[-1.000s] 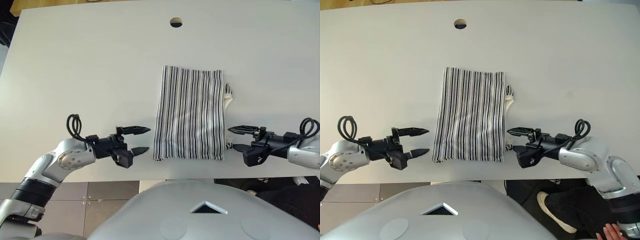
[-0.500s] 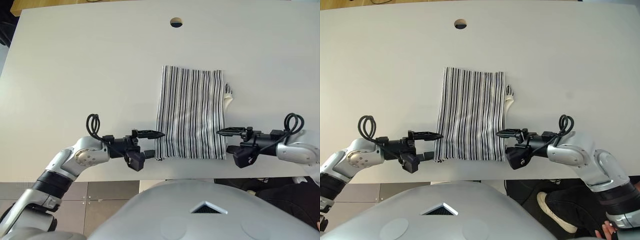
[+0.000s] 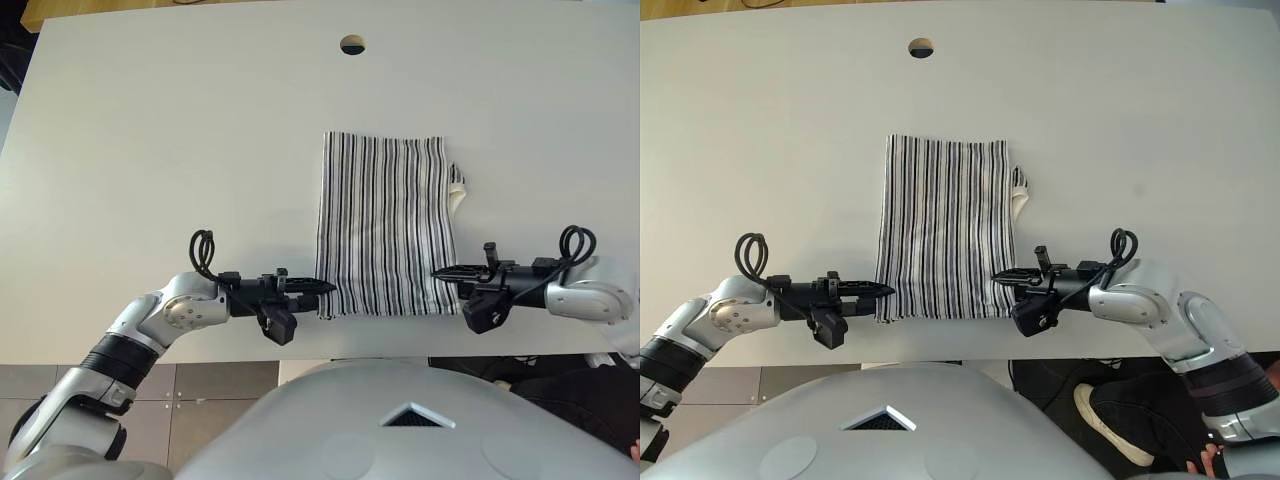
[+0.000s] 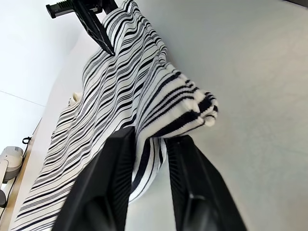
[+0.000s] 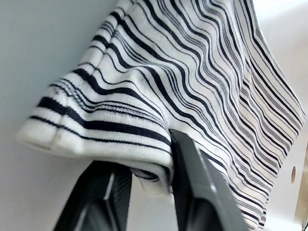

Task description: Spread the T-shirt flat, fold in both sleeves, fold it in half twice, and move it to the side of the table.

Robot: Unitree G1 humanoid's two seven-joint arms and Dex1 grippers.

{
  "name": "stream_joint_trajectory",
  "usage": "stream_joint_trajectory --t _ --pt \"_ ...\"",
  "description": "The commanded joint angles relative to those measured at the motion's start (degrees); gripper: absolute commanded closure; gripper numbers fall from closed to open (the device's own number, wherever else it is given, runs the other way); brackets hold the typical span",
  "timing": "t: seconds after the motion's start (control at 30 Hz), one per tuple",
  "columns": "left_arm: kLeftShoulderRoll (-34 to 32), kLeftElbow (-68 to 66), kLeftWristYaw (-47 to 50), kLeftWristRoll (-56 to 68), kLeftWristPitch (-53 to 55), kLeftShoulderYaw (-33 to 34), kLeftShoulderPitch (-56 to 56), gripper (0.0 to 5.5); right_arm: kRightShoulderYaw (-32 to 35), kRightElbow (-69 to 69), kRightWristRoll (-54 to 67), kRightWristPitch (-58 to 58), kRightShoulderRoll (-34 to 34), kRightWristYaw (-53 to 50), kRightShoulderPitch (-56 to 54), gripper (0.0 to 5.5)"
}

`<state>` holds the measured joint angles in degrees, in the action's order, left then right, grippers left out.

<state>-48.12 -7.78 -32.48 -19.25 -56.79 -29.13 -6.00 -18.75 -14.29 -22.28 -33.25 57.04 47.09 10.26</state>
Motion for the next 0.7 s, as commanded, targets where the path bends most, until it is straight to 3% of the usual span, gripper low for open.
stream_joint_trajectory --t 0.03,0.2,0.5,0.7 --pt "-0.65 -3.67 -1.69 -3.26 2.21 -0.70 -1.20 4.85 1.72 0.18 1.96 -0.21 0.37 -0.65 0.55 5.07" --pt "-1.14 -3.89 -2.55 -0.16 2.01 -0.84 -1.98 5.37 1.85 1.46 5.40 -0.62 -0.99 -1.17 0.56 5.24" --pt "-6.21 8.56 -4.91 20.88 4.95 -0.10 -15.45 5.40 3.14 2.11 20.78 1.61 0.03 2.32 8.01 5.24" --pt "0.17 5.61 -2.90 27.37 10.51 5.89 -10.49 5.40 3.24 2.34 27.41 4.63 -4.64 2.55 6.47 5.24"
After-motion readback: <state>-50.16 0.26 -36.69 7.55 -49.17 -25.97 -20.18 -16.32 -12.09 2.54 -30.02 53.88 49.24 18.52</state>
